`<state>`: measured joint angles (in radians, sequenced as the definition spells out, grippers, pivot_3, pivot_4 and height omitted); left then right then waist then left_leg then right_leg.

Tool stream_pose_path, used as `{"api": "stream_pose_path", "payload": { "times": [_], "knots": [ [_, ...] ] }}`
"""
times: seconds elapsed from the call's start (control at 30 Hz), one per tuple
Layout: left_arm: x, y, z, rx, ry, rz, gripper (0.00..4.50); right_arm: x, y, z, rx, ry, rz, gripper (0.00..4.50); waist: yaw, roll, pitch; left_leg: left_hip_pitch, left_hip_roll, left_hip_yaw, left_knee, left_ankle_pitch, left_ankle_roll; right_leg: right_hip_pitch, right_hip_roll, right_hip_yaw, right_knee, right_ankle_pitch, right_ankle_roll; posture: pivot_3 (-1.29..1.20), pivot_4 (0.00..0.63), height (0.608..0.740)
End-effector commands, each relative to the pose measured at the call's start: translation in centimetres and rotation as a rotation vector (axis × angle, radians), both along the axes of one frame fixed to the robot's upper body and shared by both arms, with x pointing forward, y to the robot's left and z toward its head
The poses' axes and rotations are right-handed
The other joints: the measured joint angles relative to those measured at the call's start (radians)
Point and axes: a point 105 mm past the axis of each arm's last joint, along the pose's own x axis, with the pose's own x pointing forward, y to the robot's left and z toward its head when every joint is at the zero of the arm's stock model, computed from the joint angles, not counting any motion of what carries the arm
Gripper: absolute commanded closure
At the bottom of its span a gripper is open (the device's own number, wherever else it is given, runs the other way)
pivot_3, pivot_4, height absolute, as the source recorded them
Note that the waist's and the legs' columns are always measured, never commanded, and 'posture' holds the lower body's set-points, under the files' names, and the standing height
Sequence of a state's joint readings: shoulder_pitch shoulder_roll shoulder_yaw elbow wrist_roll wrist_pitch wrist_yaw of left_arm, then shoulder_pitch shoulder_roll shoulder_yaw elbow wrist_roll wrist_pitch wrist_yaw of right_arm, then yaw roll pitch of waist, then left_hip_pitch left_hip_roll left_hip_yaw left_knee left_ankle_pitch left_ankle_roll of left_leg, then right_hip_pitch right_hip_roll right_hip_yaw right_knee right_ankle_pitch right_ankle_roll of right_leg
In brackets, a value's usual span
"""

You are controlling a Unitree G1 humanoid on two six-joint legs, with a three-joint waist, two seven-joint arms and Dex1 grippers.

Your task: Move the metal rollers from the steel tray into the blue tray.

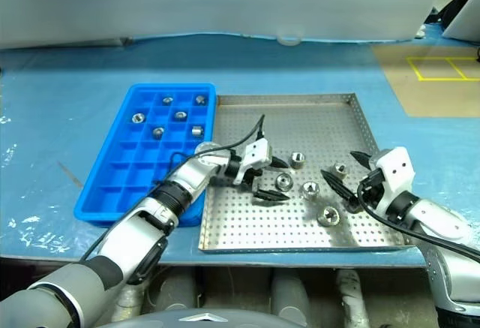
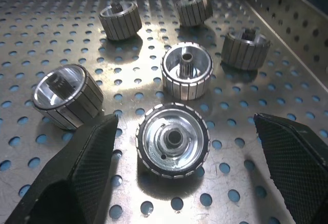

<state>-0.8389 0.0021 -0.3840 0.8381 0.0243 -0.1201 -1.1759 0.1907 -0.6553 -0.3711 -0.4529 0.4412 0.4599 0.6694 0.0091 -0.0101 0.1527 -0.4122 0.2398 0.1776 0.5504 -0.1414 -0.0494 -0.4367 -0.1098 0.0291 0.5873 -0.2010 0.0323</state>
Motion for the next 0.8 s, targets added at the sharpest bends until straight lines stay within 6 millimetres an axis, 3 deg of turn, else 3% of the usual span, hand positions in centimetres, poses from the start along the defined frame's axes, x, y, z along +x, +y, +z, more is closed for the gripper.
{"api": "stream_pose_path", "payload": {
  "times": [0.03,0.07,0.3,0.5,0.8],
  "knots": [
    [-0.2,-0.6,-0.4,0.018,-0.036,-0.022,0.39,-0.6,-0.3,1.4,-0.005,-0.057,-0.027,0.0,-0.002,0.001,-0.001,0.0,0.0,0.0,0.0,0.0,0.0,0.0,0.0,0.0,0.0,0.0,0.0,-0.48,0.15,0.74],
    [-0.3,-0.6,-0.6,0.03,-0.038,-0.028,0.53,-0.8,-0.4,1.4,-0.006,-0.056,-0.032,0.0,-0.002,0.002,-0.001,0.0,0.0,0.0,0.0,0.0,0.0,0.001,0.0,0.0,0.0,0.0,0.0,-0.48,0.15,0.74],
    [1.3,0.6,0.0,0.006,-0.069,0.063,2.8,0.0,1.1,1.6,0.017,-0.058,0.033,0.0,-0.025,0.006,-0.003,0.001,-0.001,0.0,0.001,0.0,0.0,0.001,-0.001,0.0,0.0,-0.004,0.008,-0.41,0.15,0.74],
    [2.9,2.7,2.9,-0.2,0.027,0.238,2.8,2.3,4.3,2.3,0.035,-0.059,0.209,0.0,-0.024,0.006,-0.004,0.001,0.0,0.0,0.001,0.0,0.0,0.0,0.0,0.0,0.001,0.001,0.001,-0.29,0.15,0.74],
    [4.6,9.2,8.6,-0.499,-0.033,0.67,2.8,6.4,10.6,2.3,0.021,-0.024,0.552,0.0,0.019,0.005,-0.003,-0.001,0.001,-0.001,0.001,0.001,0.001,0.0,0.0,-0.002,0.002,0.002,0.0,0.02,0.15,0.74]
  ]
}}
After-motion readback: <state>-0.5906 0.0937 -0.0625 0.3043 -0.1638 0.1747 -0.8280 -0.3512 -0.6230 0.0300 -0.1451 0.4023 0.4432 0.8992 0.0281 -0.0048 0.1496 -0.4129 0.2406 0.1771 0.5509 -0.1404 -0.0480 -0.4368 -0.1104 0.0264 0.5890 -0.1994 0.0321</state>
